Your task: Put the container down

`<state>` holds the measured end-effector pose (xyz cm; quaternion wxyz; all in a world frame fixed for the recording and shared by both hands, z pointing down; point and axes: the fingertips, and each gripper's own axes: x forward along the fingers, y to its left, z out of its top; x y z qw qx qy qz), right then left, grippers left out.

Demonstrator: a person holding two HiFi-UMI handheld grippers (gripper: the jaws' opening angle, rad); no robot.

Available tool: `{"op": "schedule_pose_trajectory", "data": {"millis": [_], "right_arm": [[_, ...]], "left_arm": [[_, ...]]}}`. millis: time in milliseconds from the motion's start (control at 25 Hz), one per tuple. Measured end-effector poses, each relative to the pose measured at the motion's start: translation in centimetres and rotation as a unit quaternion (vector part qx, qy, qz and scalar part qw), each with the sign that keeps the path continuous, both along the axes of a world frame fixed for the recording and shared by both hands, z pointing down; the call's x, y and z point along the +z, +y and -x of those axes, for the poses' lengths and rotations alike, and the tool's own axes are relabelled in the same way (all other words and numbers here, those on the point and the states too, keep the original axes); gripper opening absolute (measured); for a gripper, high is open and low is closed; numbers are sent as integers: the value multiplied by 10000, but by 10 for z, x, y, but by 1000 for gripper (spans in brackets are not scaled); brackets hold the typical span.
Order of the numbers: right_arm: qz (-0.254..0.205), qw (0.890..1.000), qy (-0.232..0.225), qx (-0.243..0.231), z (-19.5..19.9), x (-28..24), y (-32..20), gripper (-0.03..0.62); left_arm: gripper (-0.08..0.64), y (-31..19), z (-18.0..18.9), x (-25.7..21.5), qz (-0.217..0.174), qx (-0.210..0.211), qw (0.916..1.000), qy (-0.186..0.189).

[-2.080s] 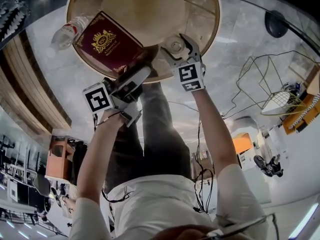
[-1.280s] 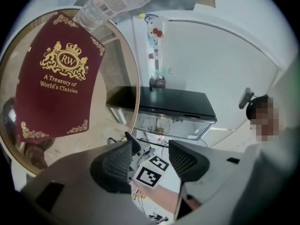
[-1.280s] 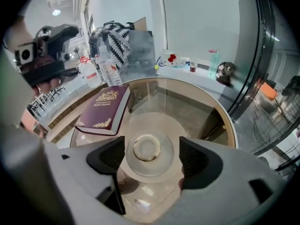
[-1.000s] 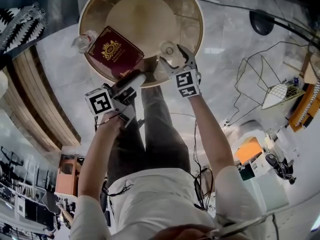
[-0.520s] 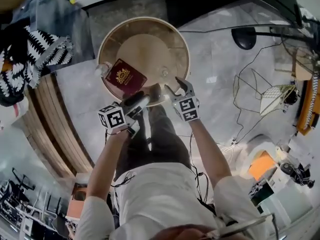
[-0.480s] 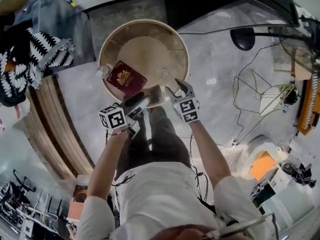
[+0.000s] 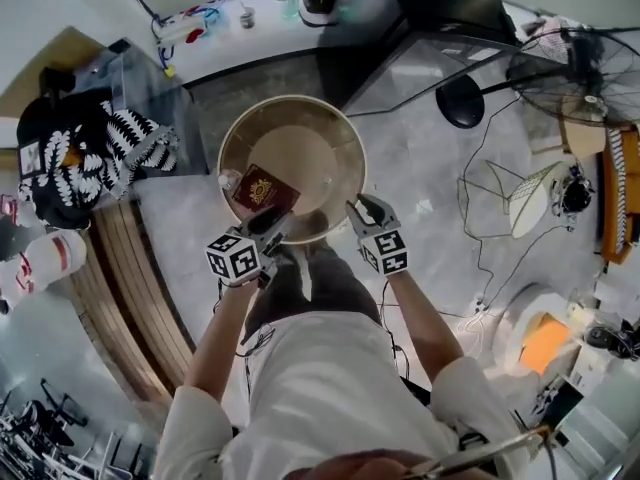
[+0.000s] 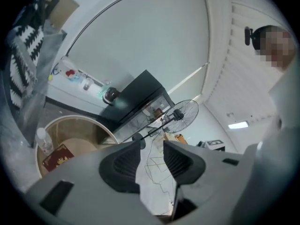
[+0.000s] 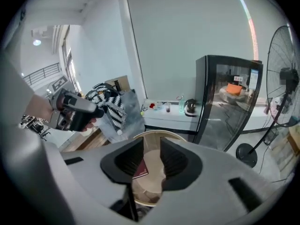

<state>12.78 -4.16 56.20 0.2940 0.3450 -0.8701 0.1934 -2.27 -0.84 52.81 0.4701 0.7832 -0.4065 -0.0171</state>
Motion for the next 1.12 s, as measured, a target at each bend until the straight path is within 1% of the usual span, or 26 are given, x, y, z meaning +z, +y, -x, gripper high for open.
{"op": "schedule_pose_trajectory", "data": {"millis": [200, 360, 440, 560, 720, 880, 1120], "right_arm": [[-258, 9987, -205, 381, 3, -61, 24, 69], [-535, 9972, -263, 446, 10, -102, 44, 52], [-669, 9960, -319, 492, 12, -122, 52, 49], [-849, 9943, -349, 541, 9, -145, 57, 47], [-1017, 9921, -385, 625, -4, -168, 64, 40], [-1182, 9898, -450, 654, -18, -190, 64, 31], [-1481, 9850, -561, 681, -40, -219, 58, 6]], "left_arm": [[115, 17, 8, -50, -464, 249, 9973, -506], [91, 30, 9, -86, -800, 518, 9917, -859], [81, 33, 8, -100, -932, 649, 9887, -981], [67, 35, 8, -120, -1124, 739, 9856, -1026], [49, 38, 8, -144, -1333, 661, 9829, -1090], [41, 37, 9, -164, -1473, 455, 9816, -1128], [35, 37, 6, -183, -1660, 217, 9781, -1236]]}}
